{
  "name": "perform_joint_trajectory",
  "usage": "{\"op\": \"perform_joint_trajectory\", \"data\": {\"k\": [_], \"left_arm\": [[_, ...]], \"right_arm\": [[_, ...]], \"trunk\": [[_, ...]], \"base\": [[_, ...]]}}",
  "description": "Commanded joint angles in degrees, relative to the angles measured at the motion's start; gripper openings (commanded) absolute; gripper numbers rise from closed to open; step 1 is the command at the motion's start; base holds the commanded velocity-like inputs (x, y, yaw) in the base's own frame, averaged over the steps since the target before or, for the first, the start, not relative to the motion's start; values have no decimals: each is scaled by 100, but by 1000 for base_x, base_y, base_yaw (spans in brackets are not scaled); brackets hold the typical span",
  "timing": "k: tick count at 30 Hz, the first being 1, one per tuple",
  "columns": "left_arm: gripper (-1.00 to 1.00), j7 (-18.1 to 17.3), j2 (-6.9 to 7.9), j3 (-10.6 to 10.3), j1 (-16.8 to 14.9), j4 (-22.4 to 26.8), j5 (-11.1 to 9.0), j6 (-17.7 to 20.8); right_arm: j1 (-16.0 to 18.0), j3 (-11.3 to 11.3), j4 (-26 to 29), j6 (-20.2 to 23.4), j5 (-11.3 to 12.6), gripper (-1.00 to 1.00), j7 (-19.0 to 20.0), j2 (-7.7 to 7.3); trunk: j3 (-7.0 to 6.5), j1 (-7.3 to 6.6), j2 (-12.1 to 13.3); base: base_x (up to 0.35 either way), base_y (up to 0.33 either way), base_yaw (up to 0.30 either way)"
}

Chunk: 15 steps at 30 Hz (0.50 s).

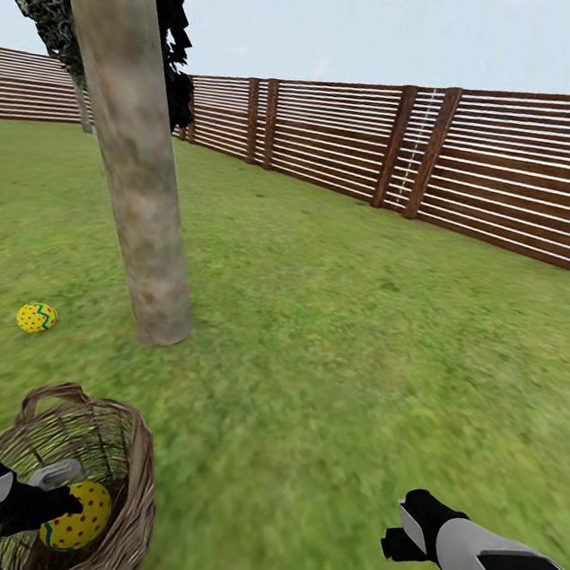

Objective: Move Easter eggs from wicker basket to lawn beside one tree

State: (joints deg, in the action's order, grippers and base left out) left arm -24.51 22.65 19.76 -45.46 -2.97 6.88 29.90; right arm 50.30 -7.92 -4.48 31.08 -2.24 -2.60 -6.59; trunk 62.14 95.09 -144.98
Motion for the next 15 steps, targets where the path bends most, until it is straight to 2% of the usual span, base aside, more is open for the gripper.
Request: {"op": "perform_joint_trajectory", "data": {"k": [1, 15], "left_arm": [[-100, -19, 3, 46, -6, -10, 61, 7], [-100, -19, 0, 46, -6, -10, 59, 7]], "right_arm": [[6, -17, -9, 12, -21, 100, 6, 0], [6, -17, -9, 12, -20, 100, 6, -17]], "trunk": [[-17, -3, -1], [-328, -40, 18]], "base": [[0, 0, 0], [0, 0, 0]]}}
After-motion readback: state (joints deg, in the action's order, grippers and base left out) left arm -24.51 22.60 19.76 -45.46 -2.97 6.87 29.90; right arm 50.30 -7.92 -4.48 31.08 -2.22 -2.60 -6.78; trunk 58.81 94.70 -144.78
